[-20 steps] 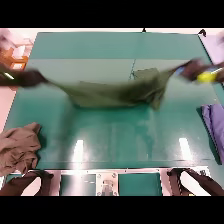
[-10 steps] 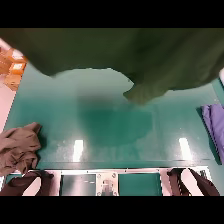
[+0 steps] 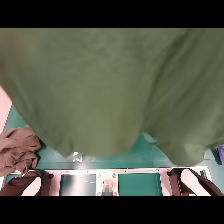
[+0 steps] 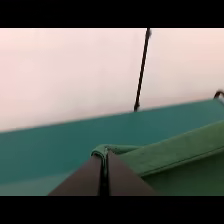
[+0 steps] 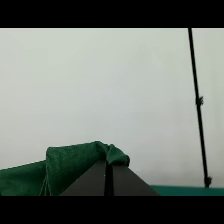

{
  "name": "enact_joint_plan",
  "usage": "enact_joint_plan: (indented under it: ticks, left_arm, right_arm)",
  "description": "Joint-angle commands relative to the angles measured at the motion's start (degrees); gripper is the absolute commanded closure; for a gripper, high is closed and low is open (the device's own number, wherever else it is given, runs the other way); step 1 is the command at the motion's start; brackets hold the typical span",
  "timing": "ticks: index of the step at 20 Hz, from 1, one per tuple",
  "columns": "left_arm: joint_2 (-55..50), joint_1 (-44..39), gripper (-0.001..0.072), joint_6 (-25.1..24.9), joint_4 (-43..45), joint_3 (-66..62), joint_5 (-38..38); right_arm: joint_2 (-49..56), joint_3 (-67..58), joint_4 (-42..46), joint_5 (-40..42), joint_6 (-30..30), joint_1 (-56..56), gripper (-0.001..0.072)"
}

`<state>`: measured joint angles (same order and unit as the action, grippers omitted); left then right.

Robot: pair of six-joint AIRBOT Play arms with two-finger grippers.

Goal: Fold the shirts.

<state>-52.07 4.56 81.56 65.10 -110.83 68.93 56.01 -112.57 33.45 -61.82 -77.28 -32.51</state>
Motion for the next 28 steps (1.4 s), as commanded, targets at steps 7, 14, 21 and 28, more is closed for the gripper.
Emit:
enact_joint_plan:
  ticks: [7, 14, 21, 28]
  left_arm:
    - [-34.23, 0.07, 0.0688, -9.94, -4.90, 12.26, -6.71]
    - [-54.14, 0.07, 0.0686, -16.65, -16.26, 12.26, -13.84]
    - [-52.76, 11.13, 0.0113, -4.35, -10.93, 5.75, 14.82]
    - [-36.17, 20.15, 0.0113, -5.53, -6.67, 37.03, 21.24]
  right_arm:
    - [22.67, 26.88, 12.50, 16.74, 2.99, 23.74, 0.0697]
    - [45.79, 26.18, 10.95, 17.46, -1.86, 24.09, 0.0673]
    - [40.22, 26.36, 15.82, -9.94, -1.57, 9.22, 0.0458]
    - [18.34, 58.16, 28.33, -13.86, -0.04, -5.99, 0.0420]
